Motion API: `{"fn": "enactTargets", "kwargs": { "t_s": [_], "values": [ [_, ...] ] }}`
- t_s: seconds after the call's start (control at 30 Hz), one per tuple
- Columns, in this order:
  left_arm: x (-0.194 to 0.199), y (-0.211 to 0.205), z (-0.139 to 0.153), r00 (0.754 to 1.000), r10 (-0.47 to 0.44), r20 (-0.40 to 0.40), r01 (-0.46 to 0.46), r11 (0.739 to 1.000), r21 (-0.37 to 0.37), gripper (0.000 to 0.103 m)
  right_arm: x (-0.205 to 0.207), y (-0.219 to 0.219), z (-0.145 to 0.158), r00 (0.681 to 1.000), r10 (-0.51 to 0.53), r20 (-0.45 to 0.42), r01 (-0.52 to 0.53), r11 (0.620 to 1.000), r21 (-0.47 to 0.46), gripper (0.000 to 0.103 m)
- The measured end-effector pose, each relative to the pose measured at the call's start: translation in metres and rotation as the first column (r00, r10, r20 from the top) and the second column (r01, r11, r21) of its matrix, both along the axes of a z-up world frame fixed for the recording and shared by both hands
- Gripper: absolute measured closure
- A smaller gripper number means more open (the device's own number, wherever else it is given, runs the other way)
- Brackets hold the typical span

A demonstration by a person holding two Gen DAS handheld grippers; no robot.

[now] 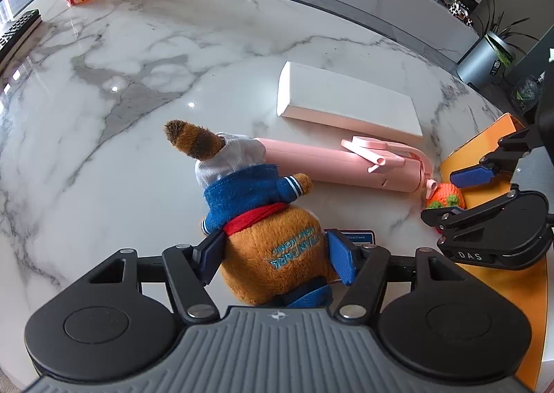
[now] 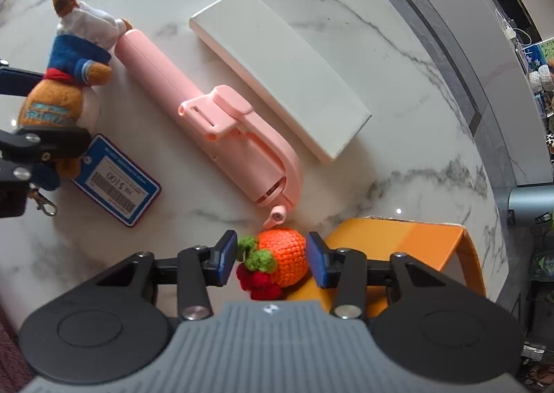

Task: Organize objects
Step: 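Lift the plush bear and knitted fruit with both tools toward the shoebox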

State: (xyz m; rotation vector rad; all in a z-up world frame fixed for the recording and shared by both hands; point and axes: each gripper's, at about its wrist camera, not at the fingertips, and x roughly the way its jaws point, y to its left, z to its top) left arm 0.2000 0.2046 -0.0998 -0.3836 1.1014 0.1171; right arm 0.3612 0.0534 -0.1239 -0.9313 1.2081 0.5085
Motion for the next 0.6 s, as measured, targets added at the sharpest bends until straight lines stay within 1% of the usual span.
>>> {"fn": "enactTargets", "kwargs": {
  "t_s": [0.13,0.23,0.33,0.43,0.53,0.6],
  "values": [
    [-0.001,0.0,0.0,1.0,-0.005,0.007,0.005,1.0,-0.001,0.029,0.004,0.004,-0.011,1.0,0.005,-0.011,-0.005,0.999,-0.034,0.052],
    [-0.002,-0.001,0.0,1.0,-0.016,0.007,0.016,1.0,0.007,0.031,0.0,0.004,-0.018,1.0,0.012,-0.016,-0.013,0.998,-0.057,0.061],
    [-0.003,-0.003,0.001,0.999,-0.036,-0.001,0.036,0.999,0.016,0.034,-0.007,0.001,-0.013,1.0,0.009,-0.017,-0.01,0.999,-0.036,0.061],
    [-0.008,-0.002,0.003,0.999,-0.047,-0.005,0.047,0.999,0.014,0.039,-0.02,-0.001,0.004,1.0,0.031,0.001,-0.031,0.999,0.011,0.061],
    [-0.015,-0.002,0.005,0.998,-0.058,-0.004,0.058,0.998,0.003,0.042,-0.037,-0.007,0.034,0.999,0.037,0.015,-0.038,0.994,0.099,0.061],
    [-0.021,-0.003,0.008,0.998,-0.066,0.002,0.066,0.998,-0.002,0.043,-0.047,-0.016,0.057,1.0,0.014,0.027,-0.019,0.985,0.173,0.061]
  ]
}}
